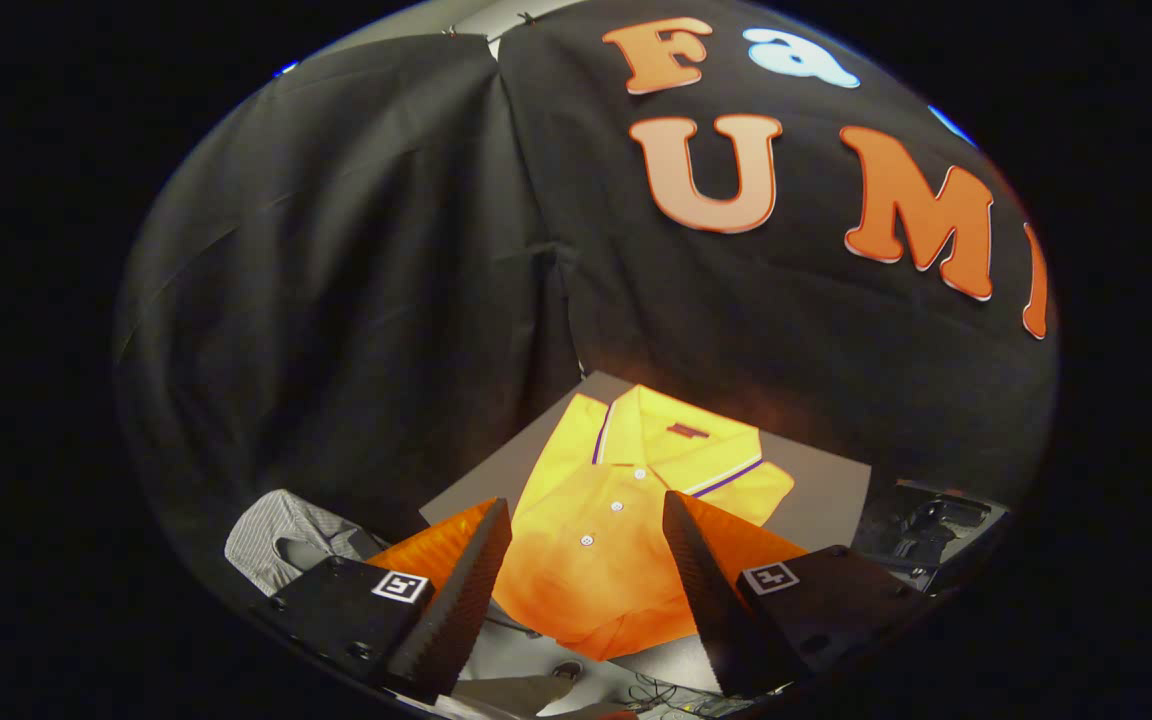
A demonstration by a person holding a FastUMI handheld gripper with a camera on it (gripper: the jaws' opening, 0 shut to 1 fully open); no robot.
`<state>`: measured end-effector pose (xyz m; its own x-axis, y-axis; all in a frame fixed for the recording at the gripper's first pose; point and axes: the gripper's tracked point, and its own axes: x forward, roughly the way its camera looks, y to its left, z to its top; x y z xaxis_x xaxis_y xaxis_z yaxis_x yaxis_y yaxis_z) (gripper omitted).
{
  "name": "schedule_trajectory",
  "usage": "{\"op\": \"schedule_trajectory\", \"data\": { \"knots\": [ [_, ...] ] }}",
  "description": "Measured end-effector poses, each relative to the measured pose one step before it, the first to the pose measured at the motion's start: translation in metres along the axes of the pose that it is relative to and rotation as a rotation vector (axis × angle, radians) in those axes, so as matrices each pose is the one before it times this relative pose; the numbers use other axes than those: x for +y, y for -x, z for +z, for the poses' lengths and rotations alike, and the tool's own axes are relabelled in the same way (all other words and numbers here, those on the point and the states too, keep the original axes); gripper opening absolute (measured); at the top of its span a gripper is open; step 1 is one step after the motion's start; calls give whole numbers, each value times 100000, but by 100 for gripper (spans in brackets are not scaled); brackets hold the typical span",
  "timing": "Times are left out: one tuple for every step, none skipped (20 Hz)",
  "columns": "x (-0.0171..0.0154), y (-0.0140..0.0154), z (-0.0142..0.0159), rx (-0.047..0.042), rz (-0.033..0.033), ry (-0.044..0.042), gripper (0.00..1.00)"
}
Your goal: Put the clothes into the washing machine and then close the washing machine lid.
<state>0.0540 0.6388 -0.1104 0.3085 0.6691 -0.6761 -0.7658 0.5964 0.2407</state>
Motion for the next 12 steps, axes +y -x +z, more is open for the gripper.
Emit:
{"op": "schedule_trajectory", "data": {
  "knots": [
    [-486,-1408,-1306,5332,-1263,-1544,98],
    [-384,-1287,-684,4671,-460,-1775,98],
    [-336,-838,-692,4485,-322,-2344,98],
    [-399,-905,-370,3436,542,-2143,98],
    [-480,-558,-229,2455,-296,-1862,98],
    [-457,-430,-64,2113,-358,-996,98],
    [-350,-505,33,1067,-1222,-1553,98],
    [-300,-418,-325,2802,-515,-1041,98],
    [42,-777,-346,1887,272,-724,98],
    [-109,-280,-156,1662,83,1542,98],
    [341,-558,-21,-609,-374,2299,99],
    [55,-236,-365,1904,-585,3256,98]
  ]
}}
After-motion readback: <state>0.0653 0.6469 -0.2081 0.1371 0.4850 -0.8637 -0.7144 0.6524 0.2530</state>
